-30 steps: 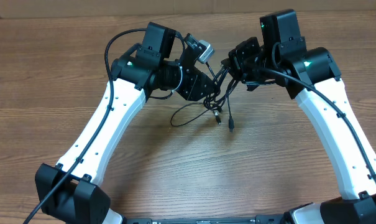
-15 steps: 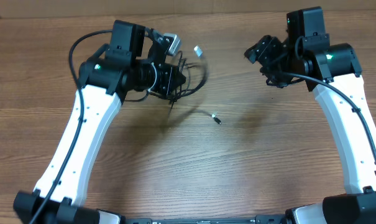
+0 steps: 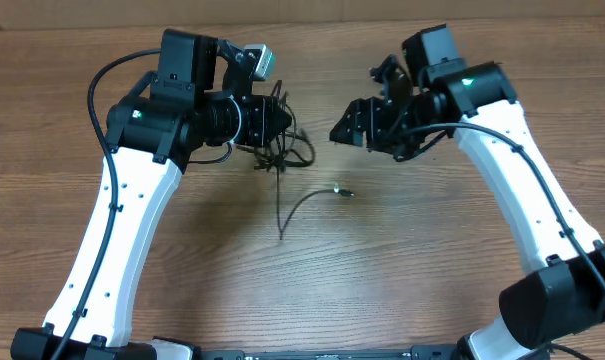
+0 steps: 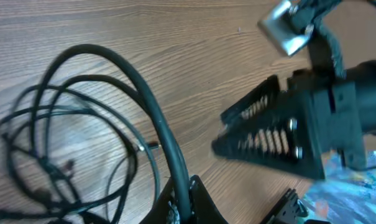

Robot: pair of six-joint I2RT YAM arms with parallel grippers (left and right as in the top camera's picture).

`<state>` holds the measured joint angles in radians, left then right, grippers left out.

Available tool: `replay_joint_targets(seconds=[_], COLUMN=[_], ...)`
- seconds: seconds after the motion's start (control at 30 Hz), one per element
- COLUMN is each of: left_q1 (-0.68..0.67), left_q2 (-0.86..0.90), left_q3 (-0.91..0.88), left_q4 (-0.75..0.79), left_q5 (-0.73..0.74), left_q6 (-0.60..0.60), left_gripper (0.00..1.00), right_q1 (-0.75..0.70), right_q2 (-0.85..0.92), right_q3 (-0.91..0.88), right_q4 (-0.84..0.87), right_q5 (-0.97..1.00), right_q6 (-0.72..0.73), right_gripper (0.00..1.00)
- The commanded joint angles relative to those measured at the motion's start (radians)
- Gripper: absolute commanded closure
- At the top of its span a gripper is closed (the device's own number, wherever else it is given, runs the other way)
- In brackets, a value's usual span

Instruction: Untangle cables

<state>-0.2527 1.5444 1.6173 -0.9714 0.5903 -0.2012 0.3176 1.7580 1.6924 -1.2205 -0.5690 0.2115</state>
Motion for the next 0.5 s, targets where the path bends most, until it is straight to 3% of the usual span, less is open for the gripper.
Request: replay_joint_targets(seconds=[0.0,0.1,0.3,0.33,0.4,0.47], left_q1=[0.007,0.035,0.076,0.076,0.076,0.076], left_q2=[-0.035,-0.035,-0.035,-0.035,-0.035,-0.035], left_q3=[0.035,0.035,0.035,0.035,0.035,0.035], left_q4=[0.008,0.003,0.007,0.008,0.008,0.007], left_q5=[0.013,0.016,-0.003,-0.003,0.006,0.027], left_q6=[-0.044,-0.126,-0.447,-0.486,-0.557,-0.584], left_gripper=[0.96,0.96,0.96,0.96,0.96,0.96], right_q1=[0.056,0.09,0.125,0.136,0.195,0.225], right_q2=[0.026,0.033,0.033,0.034,0.043,0.057], right_q3=[0.008,0.009,0.009,0.008,0.008,0.008], right_q4=[-0.005,0.012,0.147,0.169,0.242,0.283], right_q5=[-0.069,-0.179,-0.243,-0.225,0.005,0.042], right_q6=[-0.227,-0.301,-0.287,-0.286,-0.146,-0.087], right_gripper=[0.22,0.14,0.16,0.18,0.19,0.24])
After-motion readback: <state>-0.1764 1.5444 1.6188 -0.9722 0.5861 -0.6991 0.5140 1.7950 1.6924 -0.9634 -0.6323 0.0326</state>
